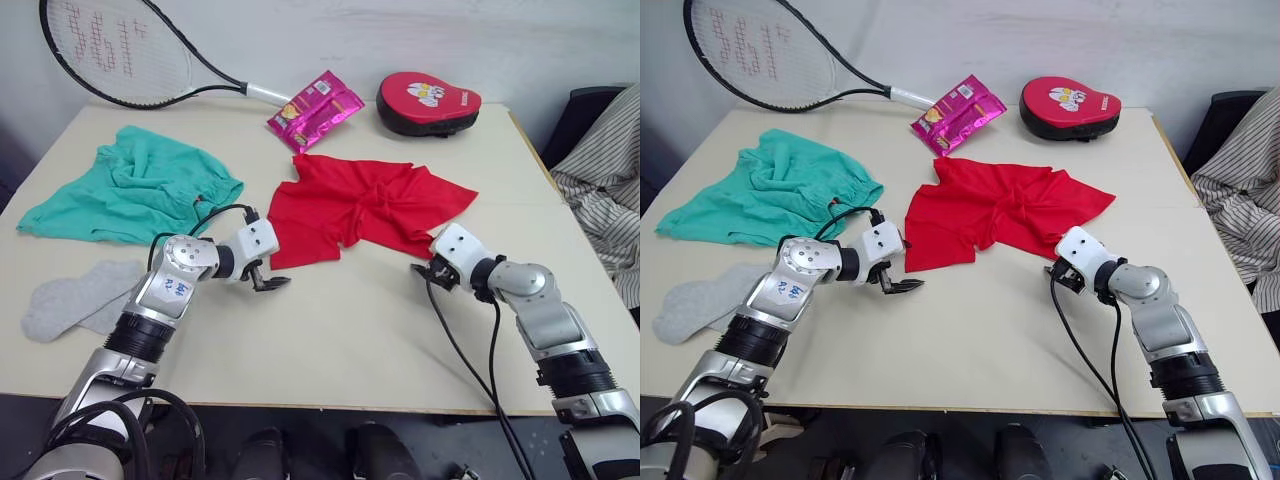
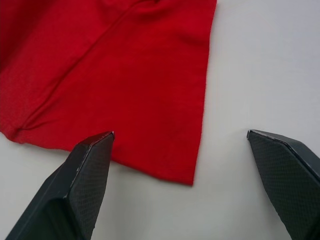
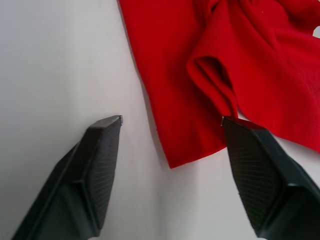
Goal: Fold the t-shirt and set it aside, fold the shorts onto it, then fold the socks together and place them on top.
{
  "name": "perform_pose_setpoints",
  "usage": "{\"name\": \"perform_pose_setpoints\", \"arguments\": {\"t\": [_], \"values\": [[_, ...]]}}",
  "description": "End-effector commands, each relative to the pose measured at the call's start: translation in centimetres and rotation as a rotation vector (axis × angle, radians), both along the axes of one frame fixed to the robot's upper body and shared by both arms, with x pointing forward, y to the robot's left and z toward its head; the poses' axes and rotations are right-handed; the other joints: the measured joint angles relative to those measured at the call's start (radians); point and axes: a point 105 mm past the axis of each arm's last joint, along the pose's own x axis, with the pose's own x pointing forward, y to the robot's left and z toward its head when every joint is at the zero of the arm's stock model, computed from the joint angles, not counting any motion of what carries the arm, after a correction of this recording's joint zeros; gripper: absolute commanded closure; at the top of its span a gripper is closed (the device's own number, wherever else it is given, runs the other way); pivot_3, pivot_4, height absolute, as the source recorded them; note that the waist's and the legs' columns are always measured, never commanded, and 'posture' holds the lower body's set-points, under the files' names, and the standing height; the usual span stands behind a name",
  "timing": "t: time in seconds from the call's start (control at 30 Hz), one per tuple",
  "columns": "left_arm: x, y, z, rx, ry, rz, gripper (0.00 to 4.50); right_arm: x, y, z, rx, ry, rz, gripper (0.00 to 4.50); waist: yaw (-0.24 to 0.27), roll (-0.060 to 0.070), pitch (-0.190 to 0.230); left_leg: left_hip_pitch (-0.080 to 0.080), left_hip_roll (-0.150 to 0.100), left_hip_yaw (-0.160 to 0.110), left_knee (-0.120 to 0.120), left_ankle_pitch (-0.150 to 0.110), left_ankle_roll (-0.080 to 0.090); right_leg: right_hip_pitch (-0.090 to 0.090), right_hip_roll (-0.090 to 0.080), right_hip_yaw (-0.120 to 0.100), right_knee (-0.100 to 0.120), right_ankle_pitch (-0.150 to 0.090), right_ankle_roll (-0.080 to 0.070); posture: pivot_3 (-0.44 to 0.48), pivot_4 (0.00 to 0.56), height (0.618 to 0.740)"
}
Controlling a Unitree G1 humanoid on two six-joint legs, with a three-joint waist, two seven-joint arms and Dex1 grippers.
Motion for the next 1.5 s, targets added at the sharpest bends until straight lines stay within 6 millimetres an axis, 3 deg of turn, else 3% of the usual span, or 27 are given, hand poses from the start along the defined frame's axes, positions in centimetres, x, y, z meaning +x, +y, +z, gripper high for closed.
{"name": "perform_pose_setpoints", "arguments": {"t": [0.03, 0.07, 0.4, 0.53, 0.63, 0.77, 0.83, 0.93, 1.07, 1.17, 1.33, 1.5], "values": [[0.7, 1.0, -1.8, 0.065, 0.031, 0.044, 0.60, 0.5, -1.1, -0.6, -0.027, 0.014, -0.037, 2.66, 0.000, 0.000, 0.000, 0.000, 0.000, 0.000, 0.000, 0.000, 0.000, 0.001, 0.000, 0.000, 0.000, 0.000, 0.000, 0.000, 0.150, 0.740], [0.7, 1.0, -1.9, 0.065, 0.039, 0.040, 0.79, 0.6, -1.2, -0.6, -0.026, 0.018, -0.039, 2.67, -0.001, 0.000, 0.000, 0.001, 0.000, 0.000, 0.000, 0.000, 0.000, 0.001, 0.000, 0.000, 0.000, 0.000, 0.000, 0.000, 0.150, 0.740], [0.5, 1.7, -4.3, 0.113, 0.194, 0.028, 0.79, 0.5, -1.8, -1.6, 0.002, 0.146, -0.062, 2.67, -0.001, 0.000, -0.005, 0.002, 0.000, -0.001, 0.000, 0.000, 0.000, 0.002, 0.000, -0.001, -0.001, 0.000, 0.000, 0.000, 0.150, 0.740], [0.6, 1.6, -5.0, 0.109, 0.228, 0.017, 1.63, 0.3, -1.5, -2.1, 0.034, 0.198, -0.051, 2.67, -0.001, 0.000, -0.011, 0.005, 0.000, -0.003, -0.001, -0.001, 0.000, 0.007, -0.001, -0.003, -0.003, 0.000, 0.000, 0.000, 0.150, 0.740], [0.7, 1.5, -5.5, 0.107, 0.240, 0.022, 2.51, 0.6, -1.5, -2.2, 0.068, 0.208, -0.066, 3.27, -0.001, 0.000, -0.012, 0.010, 0.000, -0.004, -0.002, -0.004, 0.004, 0.012, -0.001, -0.003, -0.005, 0.000, 0.000, 0.000, 0.150, 0.740], [0.6, 1.6, -6.2, 0.064, 0.271, 0.026, 3.72, 0.9, -2.1, -1.5, 0.136, 0.214, -0.089, 4.50, 0.000, 0.001, -0.013, 0.015, 0.000, -0.004, -0.003, -0.004, 0.004, 0.016, -0.002, -0.003, -0.005, 0.001, -0.001, 0.000, 0.150, 0.740], [0.6, 1.5, -6.3, 0.023, 0.272, 0.034, 4.31, 0.6, -1.8, -1.4, 0.166, 0.226, -0.071, 4.50, -0.001, 0.002, -0.013, 0.015, 0.000, -0.004, -0.003, -0.004, 0.004, 0.016, -0.002, -0.003, -0.005, 0.001, -0.001, 0.000, 0.150, 0.740], [0.7, 1.3, -5.8, -0.044, 0.239, 0.021, 4.46, 0.1, -1.5, -1.1, 0.209, 0.246, -0.040, 4.50, -0.002, 0.003, -0.013, 0.015, 0.000, -0.004, -0.004, -0.005, 0.004, 0.016, -0.002, -0.003, -0.005, 0.001, -0.001, 0.000, 0.150, 0.740], [0.1, 1.3, -3.5, -0.127, 0.190, -0.045, 4.46, -1.4, -0.8, 0.1, 0.273, 0.278, 0.039, 4.50, -0.003, 0.003, -0.013, 0.011, 0.001, -0.004, -0.005, -0.005, 0.003, 0.011, -0.002, -0.003, -0.006, 0.001, -0.002, 0.000, 0.150, 0.740], [-1.8, 1.7, -0.9, -0.178, 0.180, -0.143, 4.46, -3.1, -0.9, 1.4, 0.282, 0.293, 0.106, 4.50, -0.012, 0.005, -0.012, 0.002, 0.001, -0.004, -0.005, -0.005, 0.002, 0.003, -0.001, -0.003, -0.006, 0.001, -0.002, 0.000, 0.150, 0.740], [-7.2, 2.8, 3.3, -0.223, 0.207, -0.298, 4.46, -7.0, -2.8, 2.2, 0.232, 0.370, 0.173, 4.50, -0.007, 0.009, -0.006, -0.013, 0.003, -0.004, -0.005, -0.002, -0.002, -0.009, 0.002, -0.004, -0.006, 0.001, -0.002, 0.000, 0.150, 0.740], [-13.0, 5.1, 3.5, -0.212, 0.378, -0.317, 4.46, -12.7, -3.9, 1.8, 0.185, 0.553, 0.265, 4.50, -0.002, 0.012, -0.002, -0.016, 0.003, -0.005, -0.005, -0.004, 0.001, -0.008, 0.001, -0.005, -0.013, 0.001, -0.001, 0.000, 0.150, 0.740]]}}
